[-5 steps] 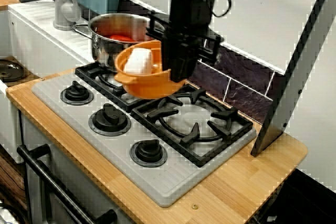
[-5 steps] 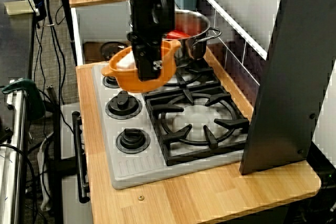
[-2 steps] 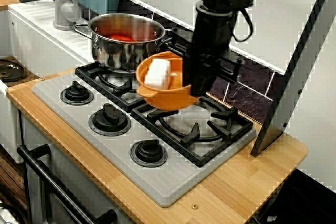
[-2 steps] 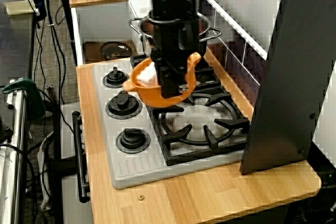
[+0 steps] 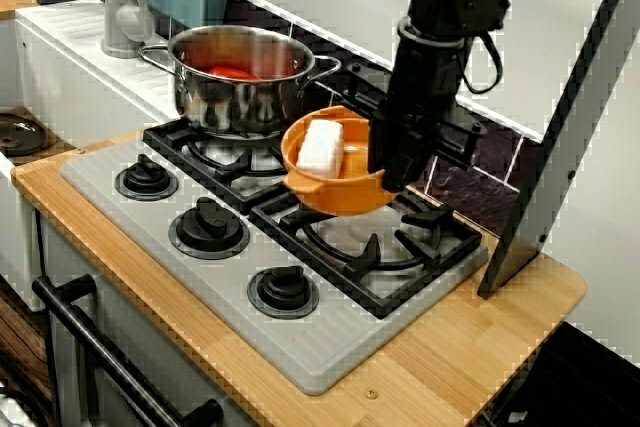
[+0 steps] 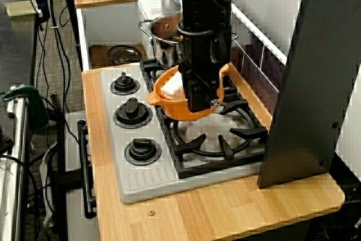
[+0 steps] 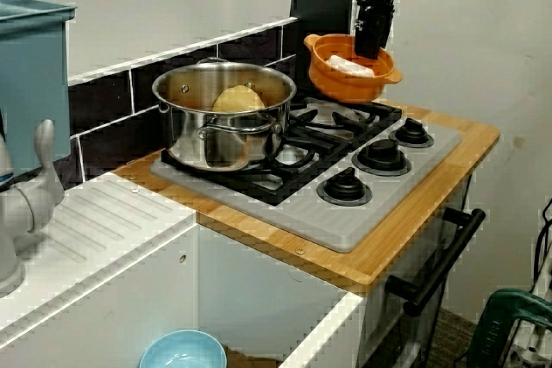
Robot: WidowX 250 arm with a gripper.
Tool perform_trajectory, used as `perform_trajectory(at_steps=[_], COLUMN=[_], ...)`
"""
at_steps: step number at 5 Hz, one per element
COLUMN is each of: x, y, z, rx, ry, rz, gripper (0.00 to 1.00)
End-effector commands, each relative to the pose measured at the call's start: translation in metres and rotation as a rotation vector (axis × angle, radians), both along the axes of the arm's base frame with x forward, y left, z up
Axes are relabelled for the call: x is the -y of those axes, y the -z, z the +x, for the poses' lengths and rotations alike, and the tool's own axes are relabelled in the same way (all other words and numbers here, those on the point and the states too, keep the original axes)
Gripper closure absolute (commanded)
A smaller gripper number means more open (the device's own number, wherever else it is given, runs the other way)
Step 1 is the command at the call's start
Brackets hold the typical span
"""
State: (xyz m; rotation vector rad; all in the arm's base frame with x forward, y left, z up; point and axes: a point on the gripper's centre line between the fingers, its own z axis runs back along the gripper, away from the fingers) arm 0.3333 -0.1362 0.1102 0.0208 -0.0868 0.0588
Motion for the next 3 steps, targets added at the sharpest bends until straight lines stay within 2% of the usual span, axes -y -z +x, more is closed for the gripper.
perform_trajectory(at_steps=[1,3], x=[0.004,0.006], y=[-0.009,0.006], z=[0.01,0.018], rx=[0.057,0.06], ry=[0.01,0.007], rz=[0.004,0.034], gripper=[1.0,1.0])
